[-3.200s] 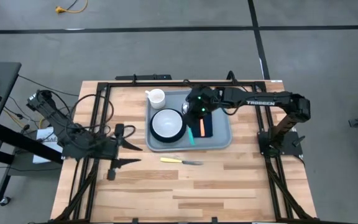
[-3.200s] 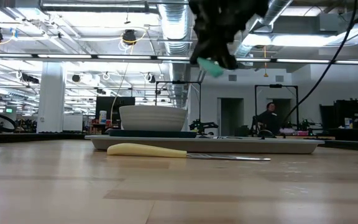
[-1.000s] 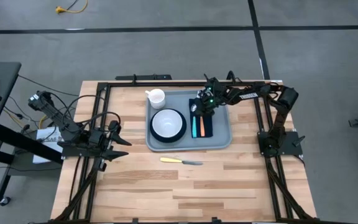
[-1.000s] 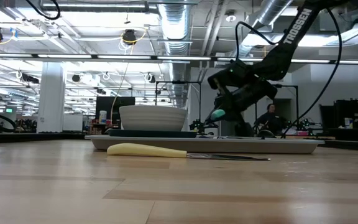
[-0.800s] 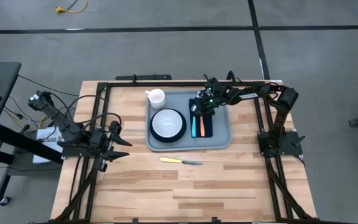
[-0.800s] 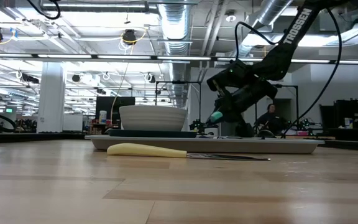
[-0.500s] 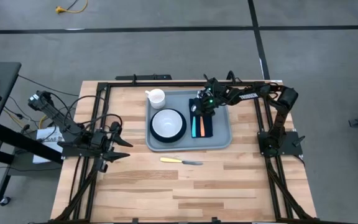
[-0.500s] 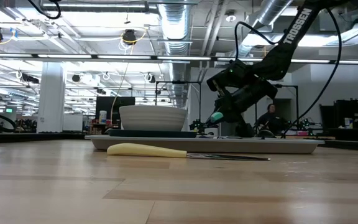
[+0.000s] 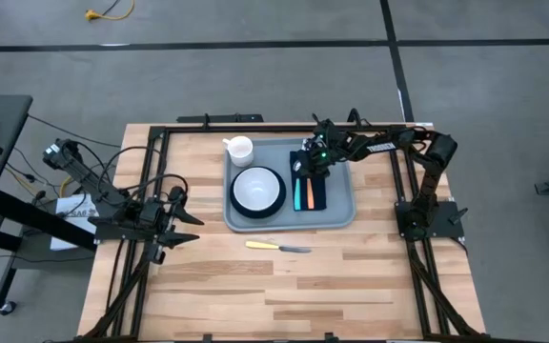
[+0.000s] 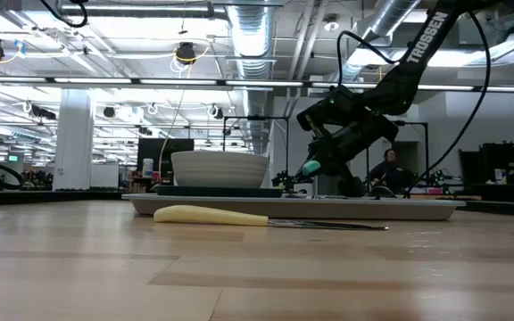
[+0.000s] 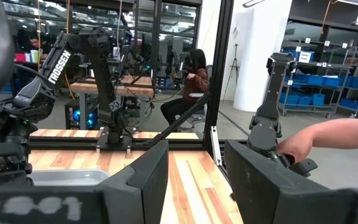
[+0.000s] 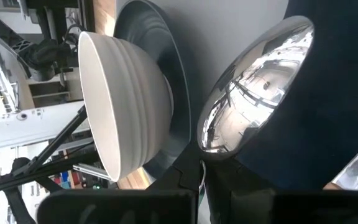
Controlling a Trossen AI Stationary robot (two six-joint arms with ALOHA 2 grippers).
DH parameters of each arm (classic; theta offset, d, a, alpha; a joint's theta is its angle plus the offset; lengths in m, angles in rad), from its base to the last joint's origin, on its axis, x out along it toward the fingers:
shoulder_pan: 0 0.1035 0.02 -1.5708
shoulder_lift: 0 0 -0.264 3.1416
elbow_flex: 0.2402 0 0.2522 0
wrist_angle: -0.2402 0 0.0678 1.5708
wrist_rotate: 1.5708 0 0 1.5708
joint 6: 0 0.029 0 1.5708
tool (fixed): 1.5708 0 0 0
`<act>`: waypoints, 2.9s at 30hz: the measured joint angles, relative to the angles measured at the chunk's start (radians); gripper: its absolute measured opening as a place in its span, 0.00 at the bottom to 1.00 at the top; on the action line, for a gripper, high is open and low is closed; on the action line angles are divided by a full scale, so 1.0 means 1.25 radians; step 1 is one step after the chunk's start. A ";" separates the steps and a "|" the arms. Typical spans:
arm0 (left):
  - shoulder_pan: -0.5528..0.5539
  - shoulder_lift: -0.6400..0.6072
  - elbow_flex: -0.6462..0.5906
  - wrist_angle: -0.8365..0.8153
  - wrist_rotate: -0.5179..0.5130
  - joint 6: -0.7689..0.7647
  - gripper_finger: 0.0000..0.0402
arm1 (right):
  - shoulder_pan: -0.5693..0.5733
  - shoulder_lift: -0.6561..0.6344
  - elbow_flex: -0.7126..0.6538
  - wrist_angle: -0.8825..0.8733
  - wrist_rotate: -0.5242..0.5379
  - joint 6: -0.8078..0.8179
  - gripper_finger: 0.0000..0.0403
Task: Set up tray
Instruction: Put the green spoon on top of the black napkin on the gray tray, then put the yellow knife on top of the black napkin on the gray tray
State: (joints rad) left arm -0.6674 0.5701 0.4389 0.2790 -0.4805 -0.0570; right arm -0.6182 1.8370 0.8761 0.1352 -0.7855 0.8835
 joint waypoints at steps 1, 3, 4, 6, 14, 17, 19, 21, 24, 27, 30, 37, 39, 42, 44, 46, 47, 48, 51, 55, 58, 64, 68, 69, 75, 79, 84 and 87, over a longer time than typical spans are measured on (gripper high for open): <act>0.000 0.000 0.000 0.000 0.000 0.000 0.36 | 0.000 0.000 0.000 0.000 0.000 0.000 0.00; 0.000 0.000 0.000 0.000 0.000 0.000 0.36 | 0.000 0.000 0.000 0.000 0.000 0.000 0.00; 0.000 0.000 0.000 0.000 0.000 0.000 0.36 | 0.000 0.000 0.000 0.000 0.000 0.000 0.00; 0.000 0.000 0.000 0.000 0.000 0.000 0.36 | 0.000 0.000 0.000 0.000 0.000 0.000 0.00; 0.000 0.000 0.000 0.000 0.000 0.000 0.36 | 0.000 0.000 0.000 0.000 -0.001 0.000 0.00; 0.000 0.000 0.000 0.000 0.000 0.000 0.36 | 0.000 0.000 0.000 0.000 -0.001 0.004 0.00; 0.000 0.000 0.000 0.000 0.000 0.000 0.36 | 0.000 0.000 0.000 0.000 -0.002 0.005 0.00; 0.000 0.000 0.000 0.000 0.000 0.000 0.36 | -0.001 0.000 0.000 -0.001 -0.005 0.005 0.00; 0.000 0.000 0.000 -0.001 0.000 0.000 0.36 | -0.008 0.000 0.000 -0.001 -0.021 0.012 0.00; 0.000 0.000 0.000 -0.001 0.000 0.000 0.36 | -0.021 0.000 0.000 -0.004 -0.034 0.026 0.00; 0.000 0.000 0.000 -0.001 0.000 0.000 0.36 | -0.027 0.000 0.000 -0.004 -0.040 0.027 0.00; 0.000 0.000 0.000 -0.006 0.000 0.002 0.36 | -0.026 0.000 0.000 -0.049 -0.010 -0.014 0.00; 0.000 0.000 0.000 -0.006 0.000 0.002 0.36 | -0.026 0.000 0.000 -0.066 0.004 -0.027 0.00; 0.000 0.000 0.000 -0.012 0.000 -0.001 0.36 | -0.026 0.000 0.000 -0.069 0.009 -0.036 0.00; 0.000 0.000 0.000 -0.014 0.000 -0.001 0.36 | -0.025 0.000 0.000 -0.068 0.011 -0.036 0.00; 0.000 0.000 0.000 -0.016 0.000 -0.002 0.36 | -0.024 0.000 0.000 -0.064 0.013 -0.039 0.00; 0.000 0.000 0.000 -0.016 0.000 -0.003 0.36 | -0.024 0.000 0.000 -0.064 0.018 -0.042 0.01; 0.000 0.000 0.000 -0.016 0.000 -0.004 0.36 | -0.022 0.000 0.000 -0.064 0.025 -0.043 0.02; 0.000 0.000 0.000 -0.016 0.000 -0.003 0.36 | -0.022 0.000 0.000 -0.063 0.042 -0.044 0.08; 0.000 0.000 0.000 -0.016 0.000 -0.003 0.36 | -0.022 0.000 0.000 -0.060 0.046 -0.044 0.17; 0.000 0.000 0.000 -0.016 0.000 -0.003 0.36 | -0.022 0.000 0.000 -0.054 0.046 -0.044 0.20; 0.000 0.000 0.000 -0.016 0.000 -0.003 0.36 | -0.028 0.000 0.000 -0.054 0.046 -0.045 0.22; 0.000 0.000 0.000 -0.016 0.000 -0.004 0.36 | -0.031 0.000 0.000 -0.054 0.044 -0.045 0.22; 0.000 0.000 0.000 -0.016 0.000 -0.004 0.36 | -0.031 0.000 0.000 -0.054 0.044 -0.045 0.22; 0.000 0.000 0.000 -0.018 0.000 -0.004 0.36 | -0.032 0.000 0.000 -0.054 0.012 -0.053 0.22; 0.000 0.000 -0.001 -0.043 0.000 -0.004 0.36 | -0.037 -0.003 0.000 -0.058 -0.074 -0.056 0.22; 0.000 0.000 -0.001 -0.093 0.000 0.002 0.36 | -0.021 -0.057 0.000 -0.078 -0.115 -0.064 0.22; 0.000 0.012 -0.001 -0.113 -0.001 0.014 0.36 | -0.006 -0.120 0.000 -0.106 -0.115 -0.084 0.22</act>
State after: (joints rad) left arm -0.6670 0.5857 0.4381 0.1373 -0.4820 -0.0392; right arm -0.6258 1.6866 0.8761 0.0025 -0.9296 0.7789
